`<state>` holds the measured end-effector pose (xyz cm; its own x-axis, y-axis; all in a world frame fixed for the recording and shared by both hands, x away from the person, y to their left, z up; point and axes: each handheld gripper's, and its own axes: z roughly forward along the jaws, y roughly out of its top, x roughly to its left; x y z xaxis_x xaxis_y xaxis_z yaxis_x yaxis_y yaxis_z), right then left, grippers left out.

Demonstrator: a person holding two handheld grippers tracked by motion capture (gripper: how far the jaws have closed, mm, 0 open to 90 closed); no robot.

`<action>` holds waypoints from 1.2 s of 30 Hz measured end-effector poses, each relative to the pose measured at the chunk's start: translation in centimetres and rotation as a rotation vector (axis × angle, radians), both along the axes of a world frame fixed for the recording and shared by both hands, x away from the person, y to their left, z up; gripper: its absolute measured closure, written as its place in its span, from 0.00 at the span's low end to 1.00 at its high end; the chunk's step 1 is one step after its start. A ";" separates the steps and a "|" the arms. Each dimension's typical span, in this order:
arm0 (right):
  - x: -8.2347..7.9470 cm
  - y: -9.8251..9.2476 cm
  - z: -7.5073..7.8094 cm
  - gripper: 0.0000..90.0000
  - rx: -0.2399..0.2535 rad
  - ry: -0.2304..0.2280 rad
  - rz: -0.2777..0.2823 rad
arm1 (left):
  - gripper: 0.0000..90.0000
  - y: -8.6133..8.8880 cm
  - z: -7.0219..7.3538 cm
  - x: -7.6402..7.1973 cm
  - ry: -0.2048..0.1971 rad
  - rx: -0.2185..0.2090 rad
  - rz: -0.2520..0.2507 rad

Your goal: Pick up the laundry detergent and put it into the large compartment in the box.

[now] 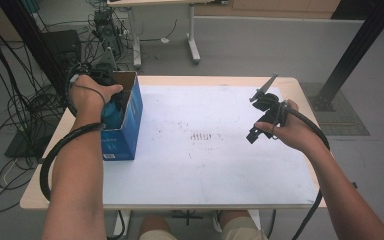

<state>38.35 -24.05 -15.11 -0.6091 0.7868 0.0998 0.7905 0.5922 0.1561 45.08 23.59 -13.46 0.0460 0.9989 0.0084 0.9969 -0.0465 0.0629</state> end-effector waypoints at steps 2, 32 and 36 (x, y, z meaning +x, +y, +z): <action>0.0 0.0 0.0 0.11 -0.001 0.000 0.001 | 0.42 0.0 -0.3 -0.1 0.000 -0.001 -0.001; 0.0 0.8 0.2 0.11 -0.008 -0.002 0.009 | 0.42 -0.2 -2.3 -0.6 -0.009 0.003 -0.020; 0.0 0.9 0.2 0.11 -0.011 -0.003 0.010 | 0.42 -0.3 -2.3 -0.7 -0.013 0.005 -0.022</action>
